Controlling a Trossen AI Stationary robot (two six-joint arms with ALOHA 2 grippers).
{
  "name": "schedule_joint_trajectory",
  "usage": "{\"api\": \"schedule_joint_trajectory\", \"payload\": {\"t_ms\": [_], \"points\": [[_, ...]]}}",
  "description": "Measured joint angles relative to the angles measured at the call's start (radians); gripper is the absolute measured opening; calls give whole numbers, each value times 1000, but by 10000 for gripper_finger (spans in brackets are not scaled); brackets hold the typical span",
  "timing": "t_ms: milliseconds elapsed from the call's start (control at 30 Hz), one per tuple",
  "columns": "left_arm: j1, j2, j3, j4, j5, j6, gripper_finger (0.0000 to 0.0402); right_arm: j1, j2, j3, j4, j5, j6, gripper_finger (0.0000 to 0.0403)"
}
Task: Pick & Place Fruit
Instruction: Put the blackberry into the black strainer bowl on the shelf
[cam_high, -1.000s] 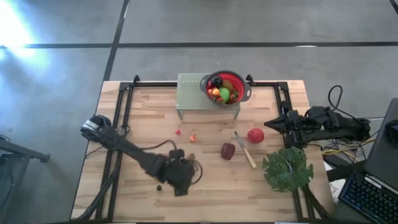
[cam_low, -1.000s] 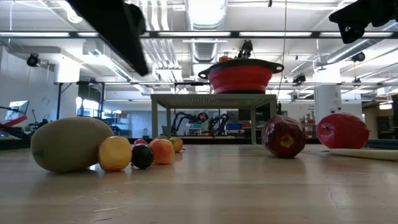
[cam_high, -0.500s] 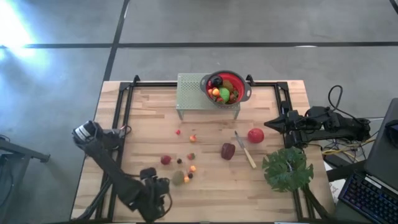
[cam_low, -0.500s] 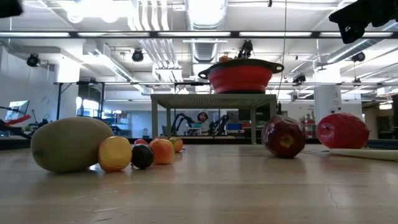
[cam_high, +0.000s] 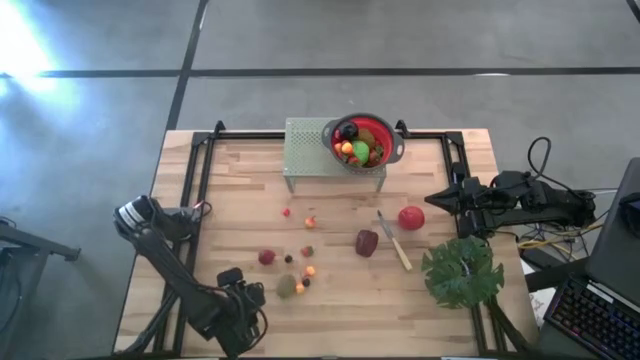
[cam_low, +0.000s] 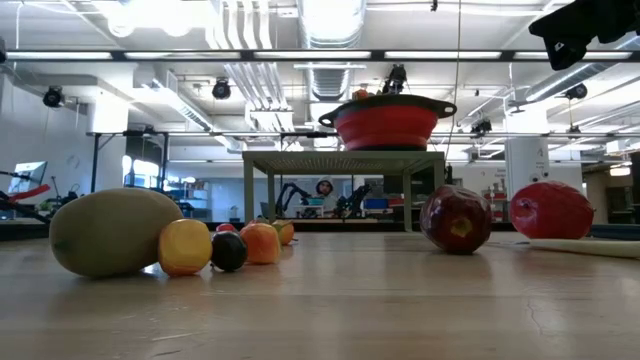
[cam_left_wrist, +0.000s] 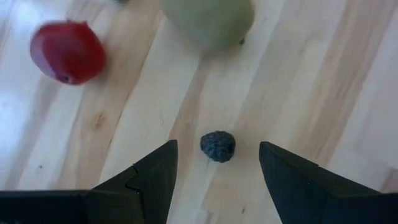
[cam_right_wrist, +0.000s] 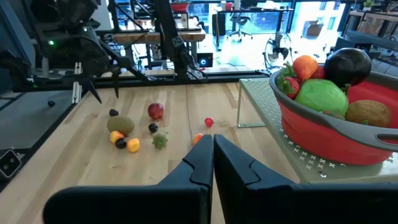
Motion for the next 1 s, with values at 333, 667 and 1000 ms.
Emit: {"api": "schedule_joint_trajectory", "payload": {"t_ms": [333,667,1000], "points": [[10,0,-144,145,84,-35,231,0,0,0,0,0,0,8],[17,-2,-230,307,84,5,231,0,0,0,0,0,0,8],[28,-2,-234,323,38,82,231,0,0,0,0,0,0,8]]}}
